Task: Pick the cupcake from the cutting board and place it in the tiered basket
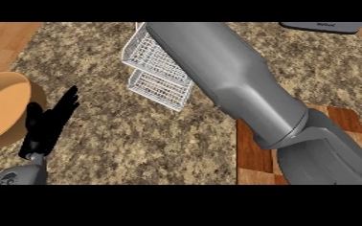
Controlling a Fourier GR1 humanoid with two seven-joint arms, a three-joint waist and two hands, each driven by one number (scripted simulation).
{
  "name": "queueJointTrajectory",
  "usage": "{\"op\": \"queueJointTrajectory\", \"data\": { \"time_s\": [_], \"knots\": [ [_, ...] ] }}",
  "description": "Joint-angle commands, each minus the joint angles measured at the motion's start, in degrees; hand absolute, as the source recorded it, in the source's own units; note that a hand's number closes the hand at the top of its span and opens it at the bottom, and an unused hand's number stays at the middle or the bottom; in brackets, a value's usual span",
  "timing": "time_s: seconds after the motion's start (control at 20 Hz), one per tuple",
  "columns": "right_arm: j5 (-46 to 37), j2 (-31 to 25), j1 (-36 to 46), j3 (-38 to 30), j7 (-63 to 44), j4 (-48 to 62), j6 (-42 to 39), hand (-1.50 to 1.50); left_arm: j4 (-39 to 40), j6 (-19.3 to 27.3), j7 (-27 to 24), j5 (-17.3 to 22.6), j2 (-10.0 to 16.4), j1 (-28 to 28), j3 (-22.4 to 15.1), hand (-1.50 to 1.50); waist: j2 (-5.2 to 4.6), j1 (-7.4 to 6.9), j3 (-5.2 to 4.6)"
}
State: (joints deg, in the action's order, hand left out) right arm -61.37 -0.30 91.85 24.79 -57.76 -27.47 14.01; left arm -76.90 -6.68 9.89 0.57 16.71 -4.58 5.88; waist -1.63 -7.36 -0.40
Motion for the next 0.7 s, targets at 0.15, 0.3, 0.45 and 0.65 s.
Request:
{"op": "queueJointTrajectory", "data": {
  "time_s": [0.15,0.3,0.45,0.65],
  "knots": [
    [1.0,0.3,8.0,0.5,5.0,9.8,-8.4,1.50,1.7,0.2,-0.6,0.2,0.6,-1.0,1.3,0.00,-0.32,0.99,0.04],
    [1.4,0.3,10.4,-0.3,8.0,12.7,-9.6,1.50,0.6,-0.2,-0.5,0.4,0.8,0.0,1.4,0.00,-0.21,1.07,0.11],
    [2.4,0.3,9.7,0.9,9.3,13.5,-12.6,1.50,0.6,1.5,0.0,-0.7,-1.2,-0.5,0.1,0.00,-0.14,1.09,0.08],
    [3.0,0.3,10.0,-0.9,12.1,17.2,-13.4,1.50,2.4,0.2,-4.6,-1.0,-0.3,2.5,0.8,0.00,-0.34,1.46,0.06]
  ]
}}
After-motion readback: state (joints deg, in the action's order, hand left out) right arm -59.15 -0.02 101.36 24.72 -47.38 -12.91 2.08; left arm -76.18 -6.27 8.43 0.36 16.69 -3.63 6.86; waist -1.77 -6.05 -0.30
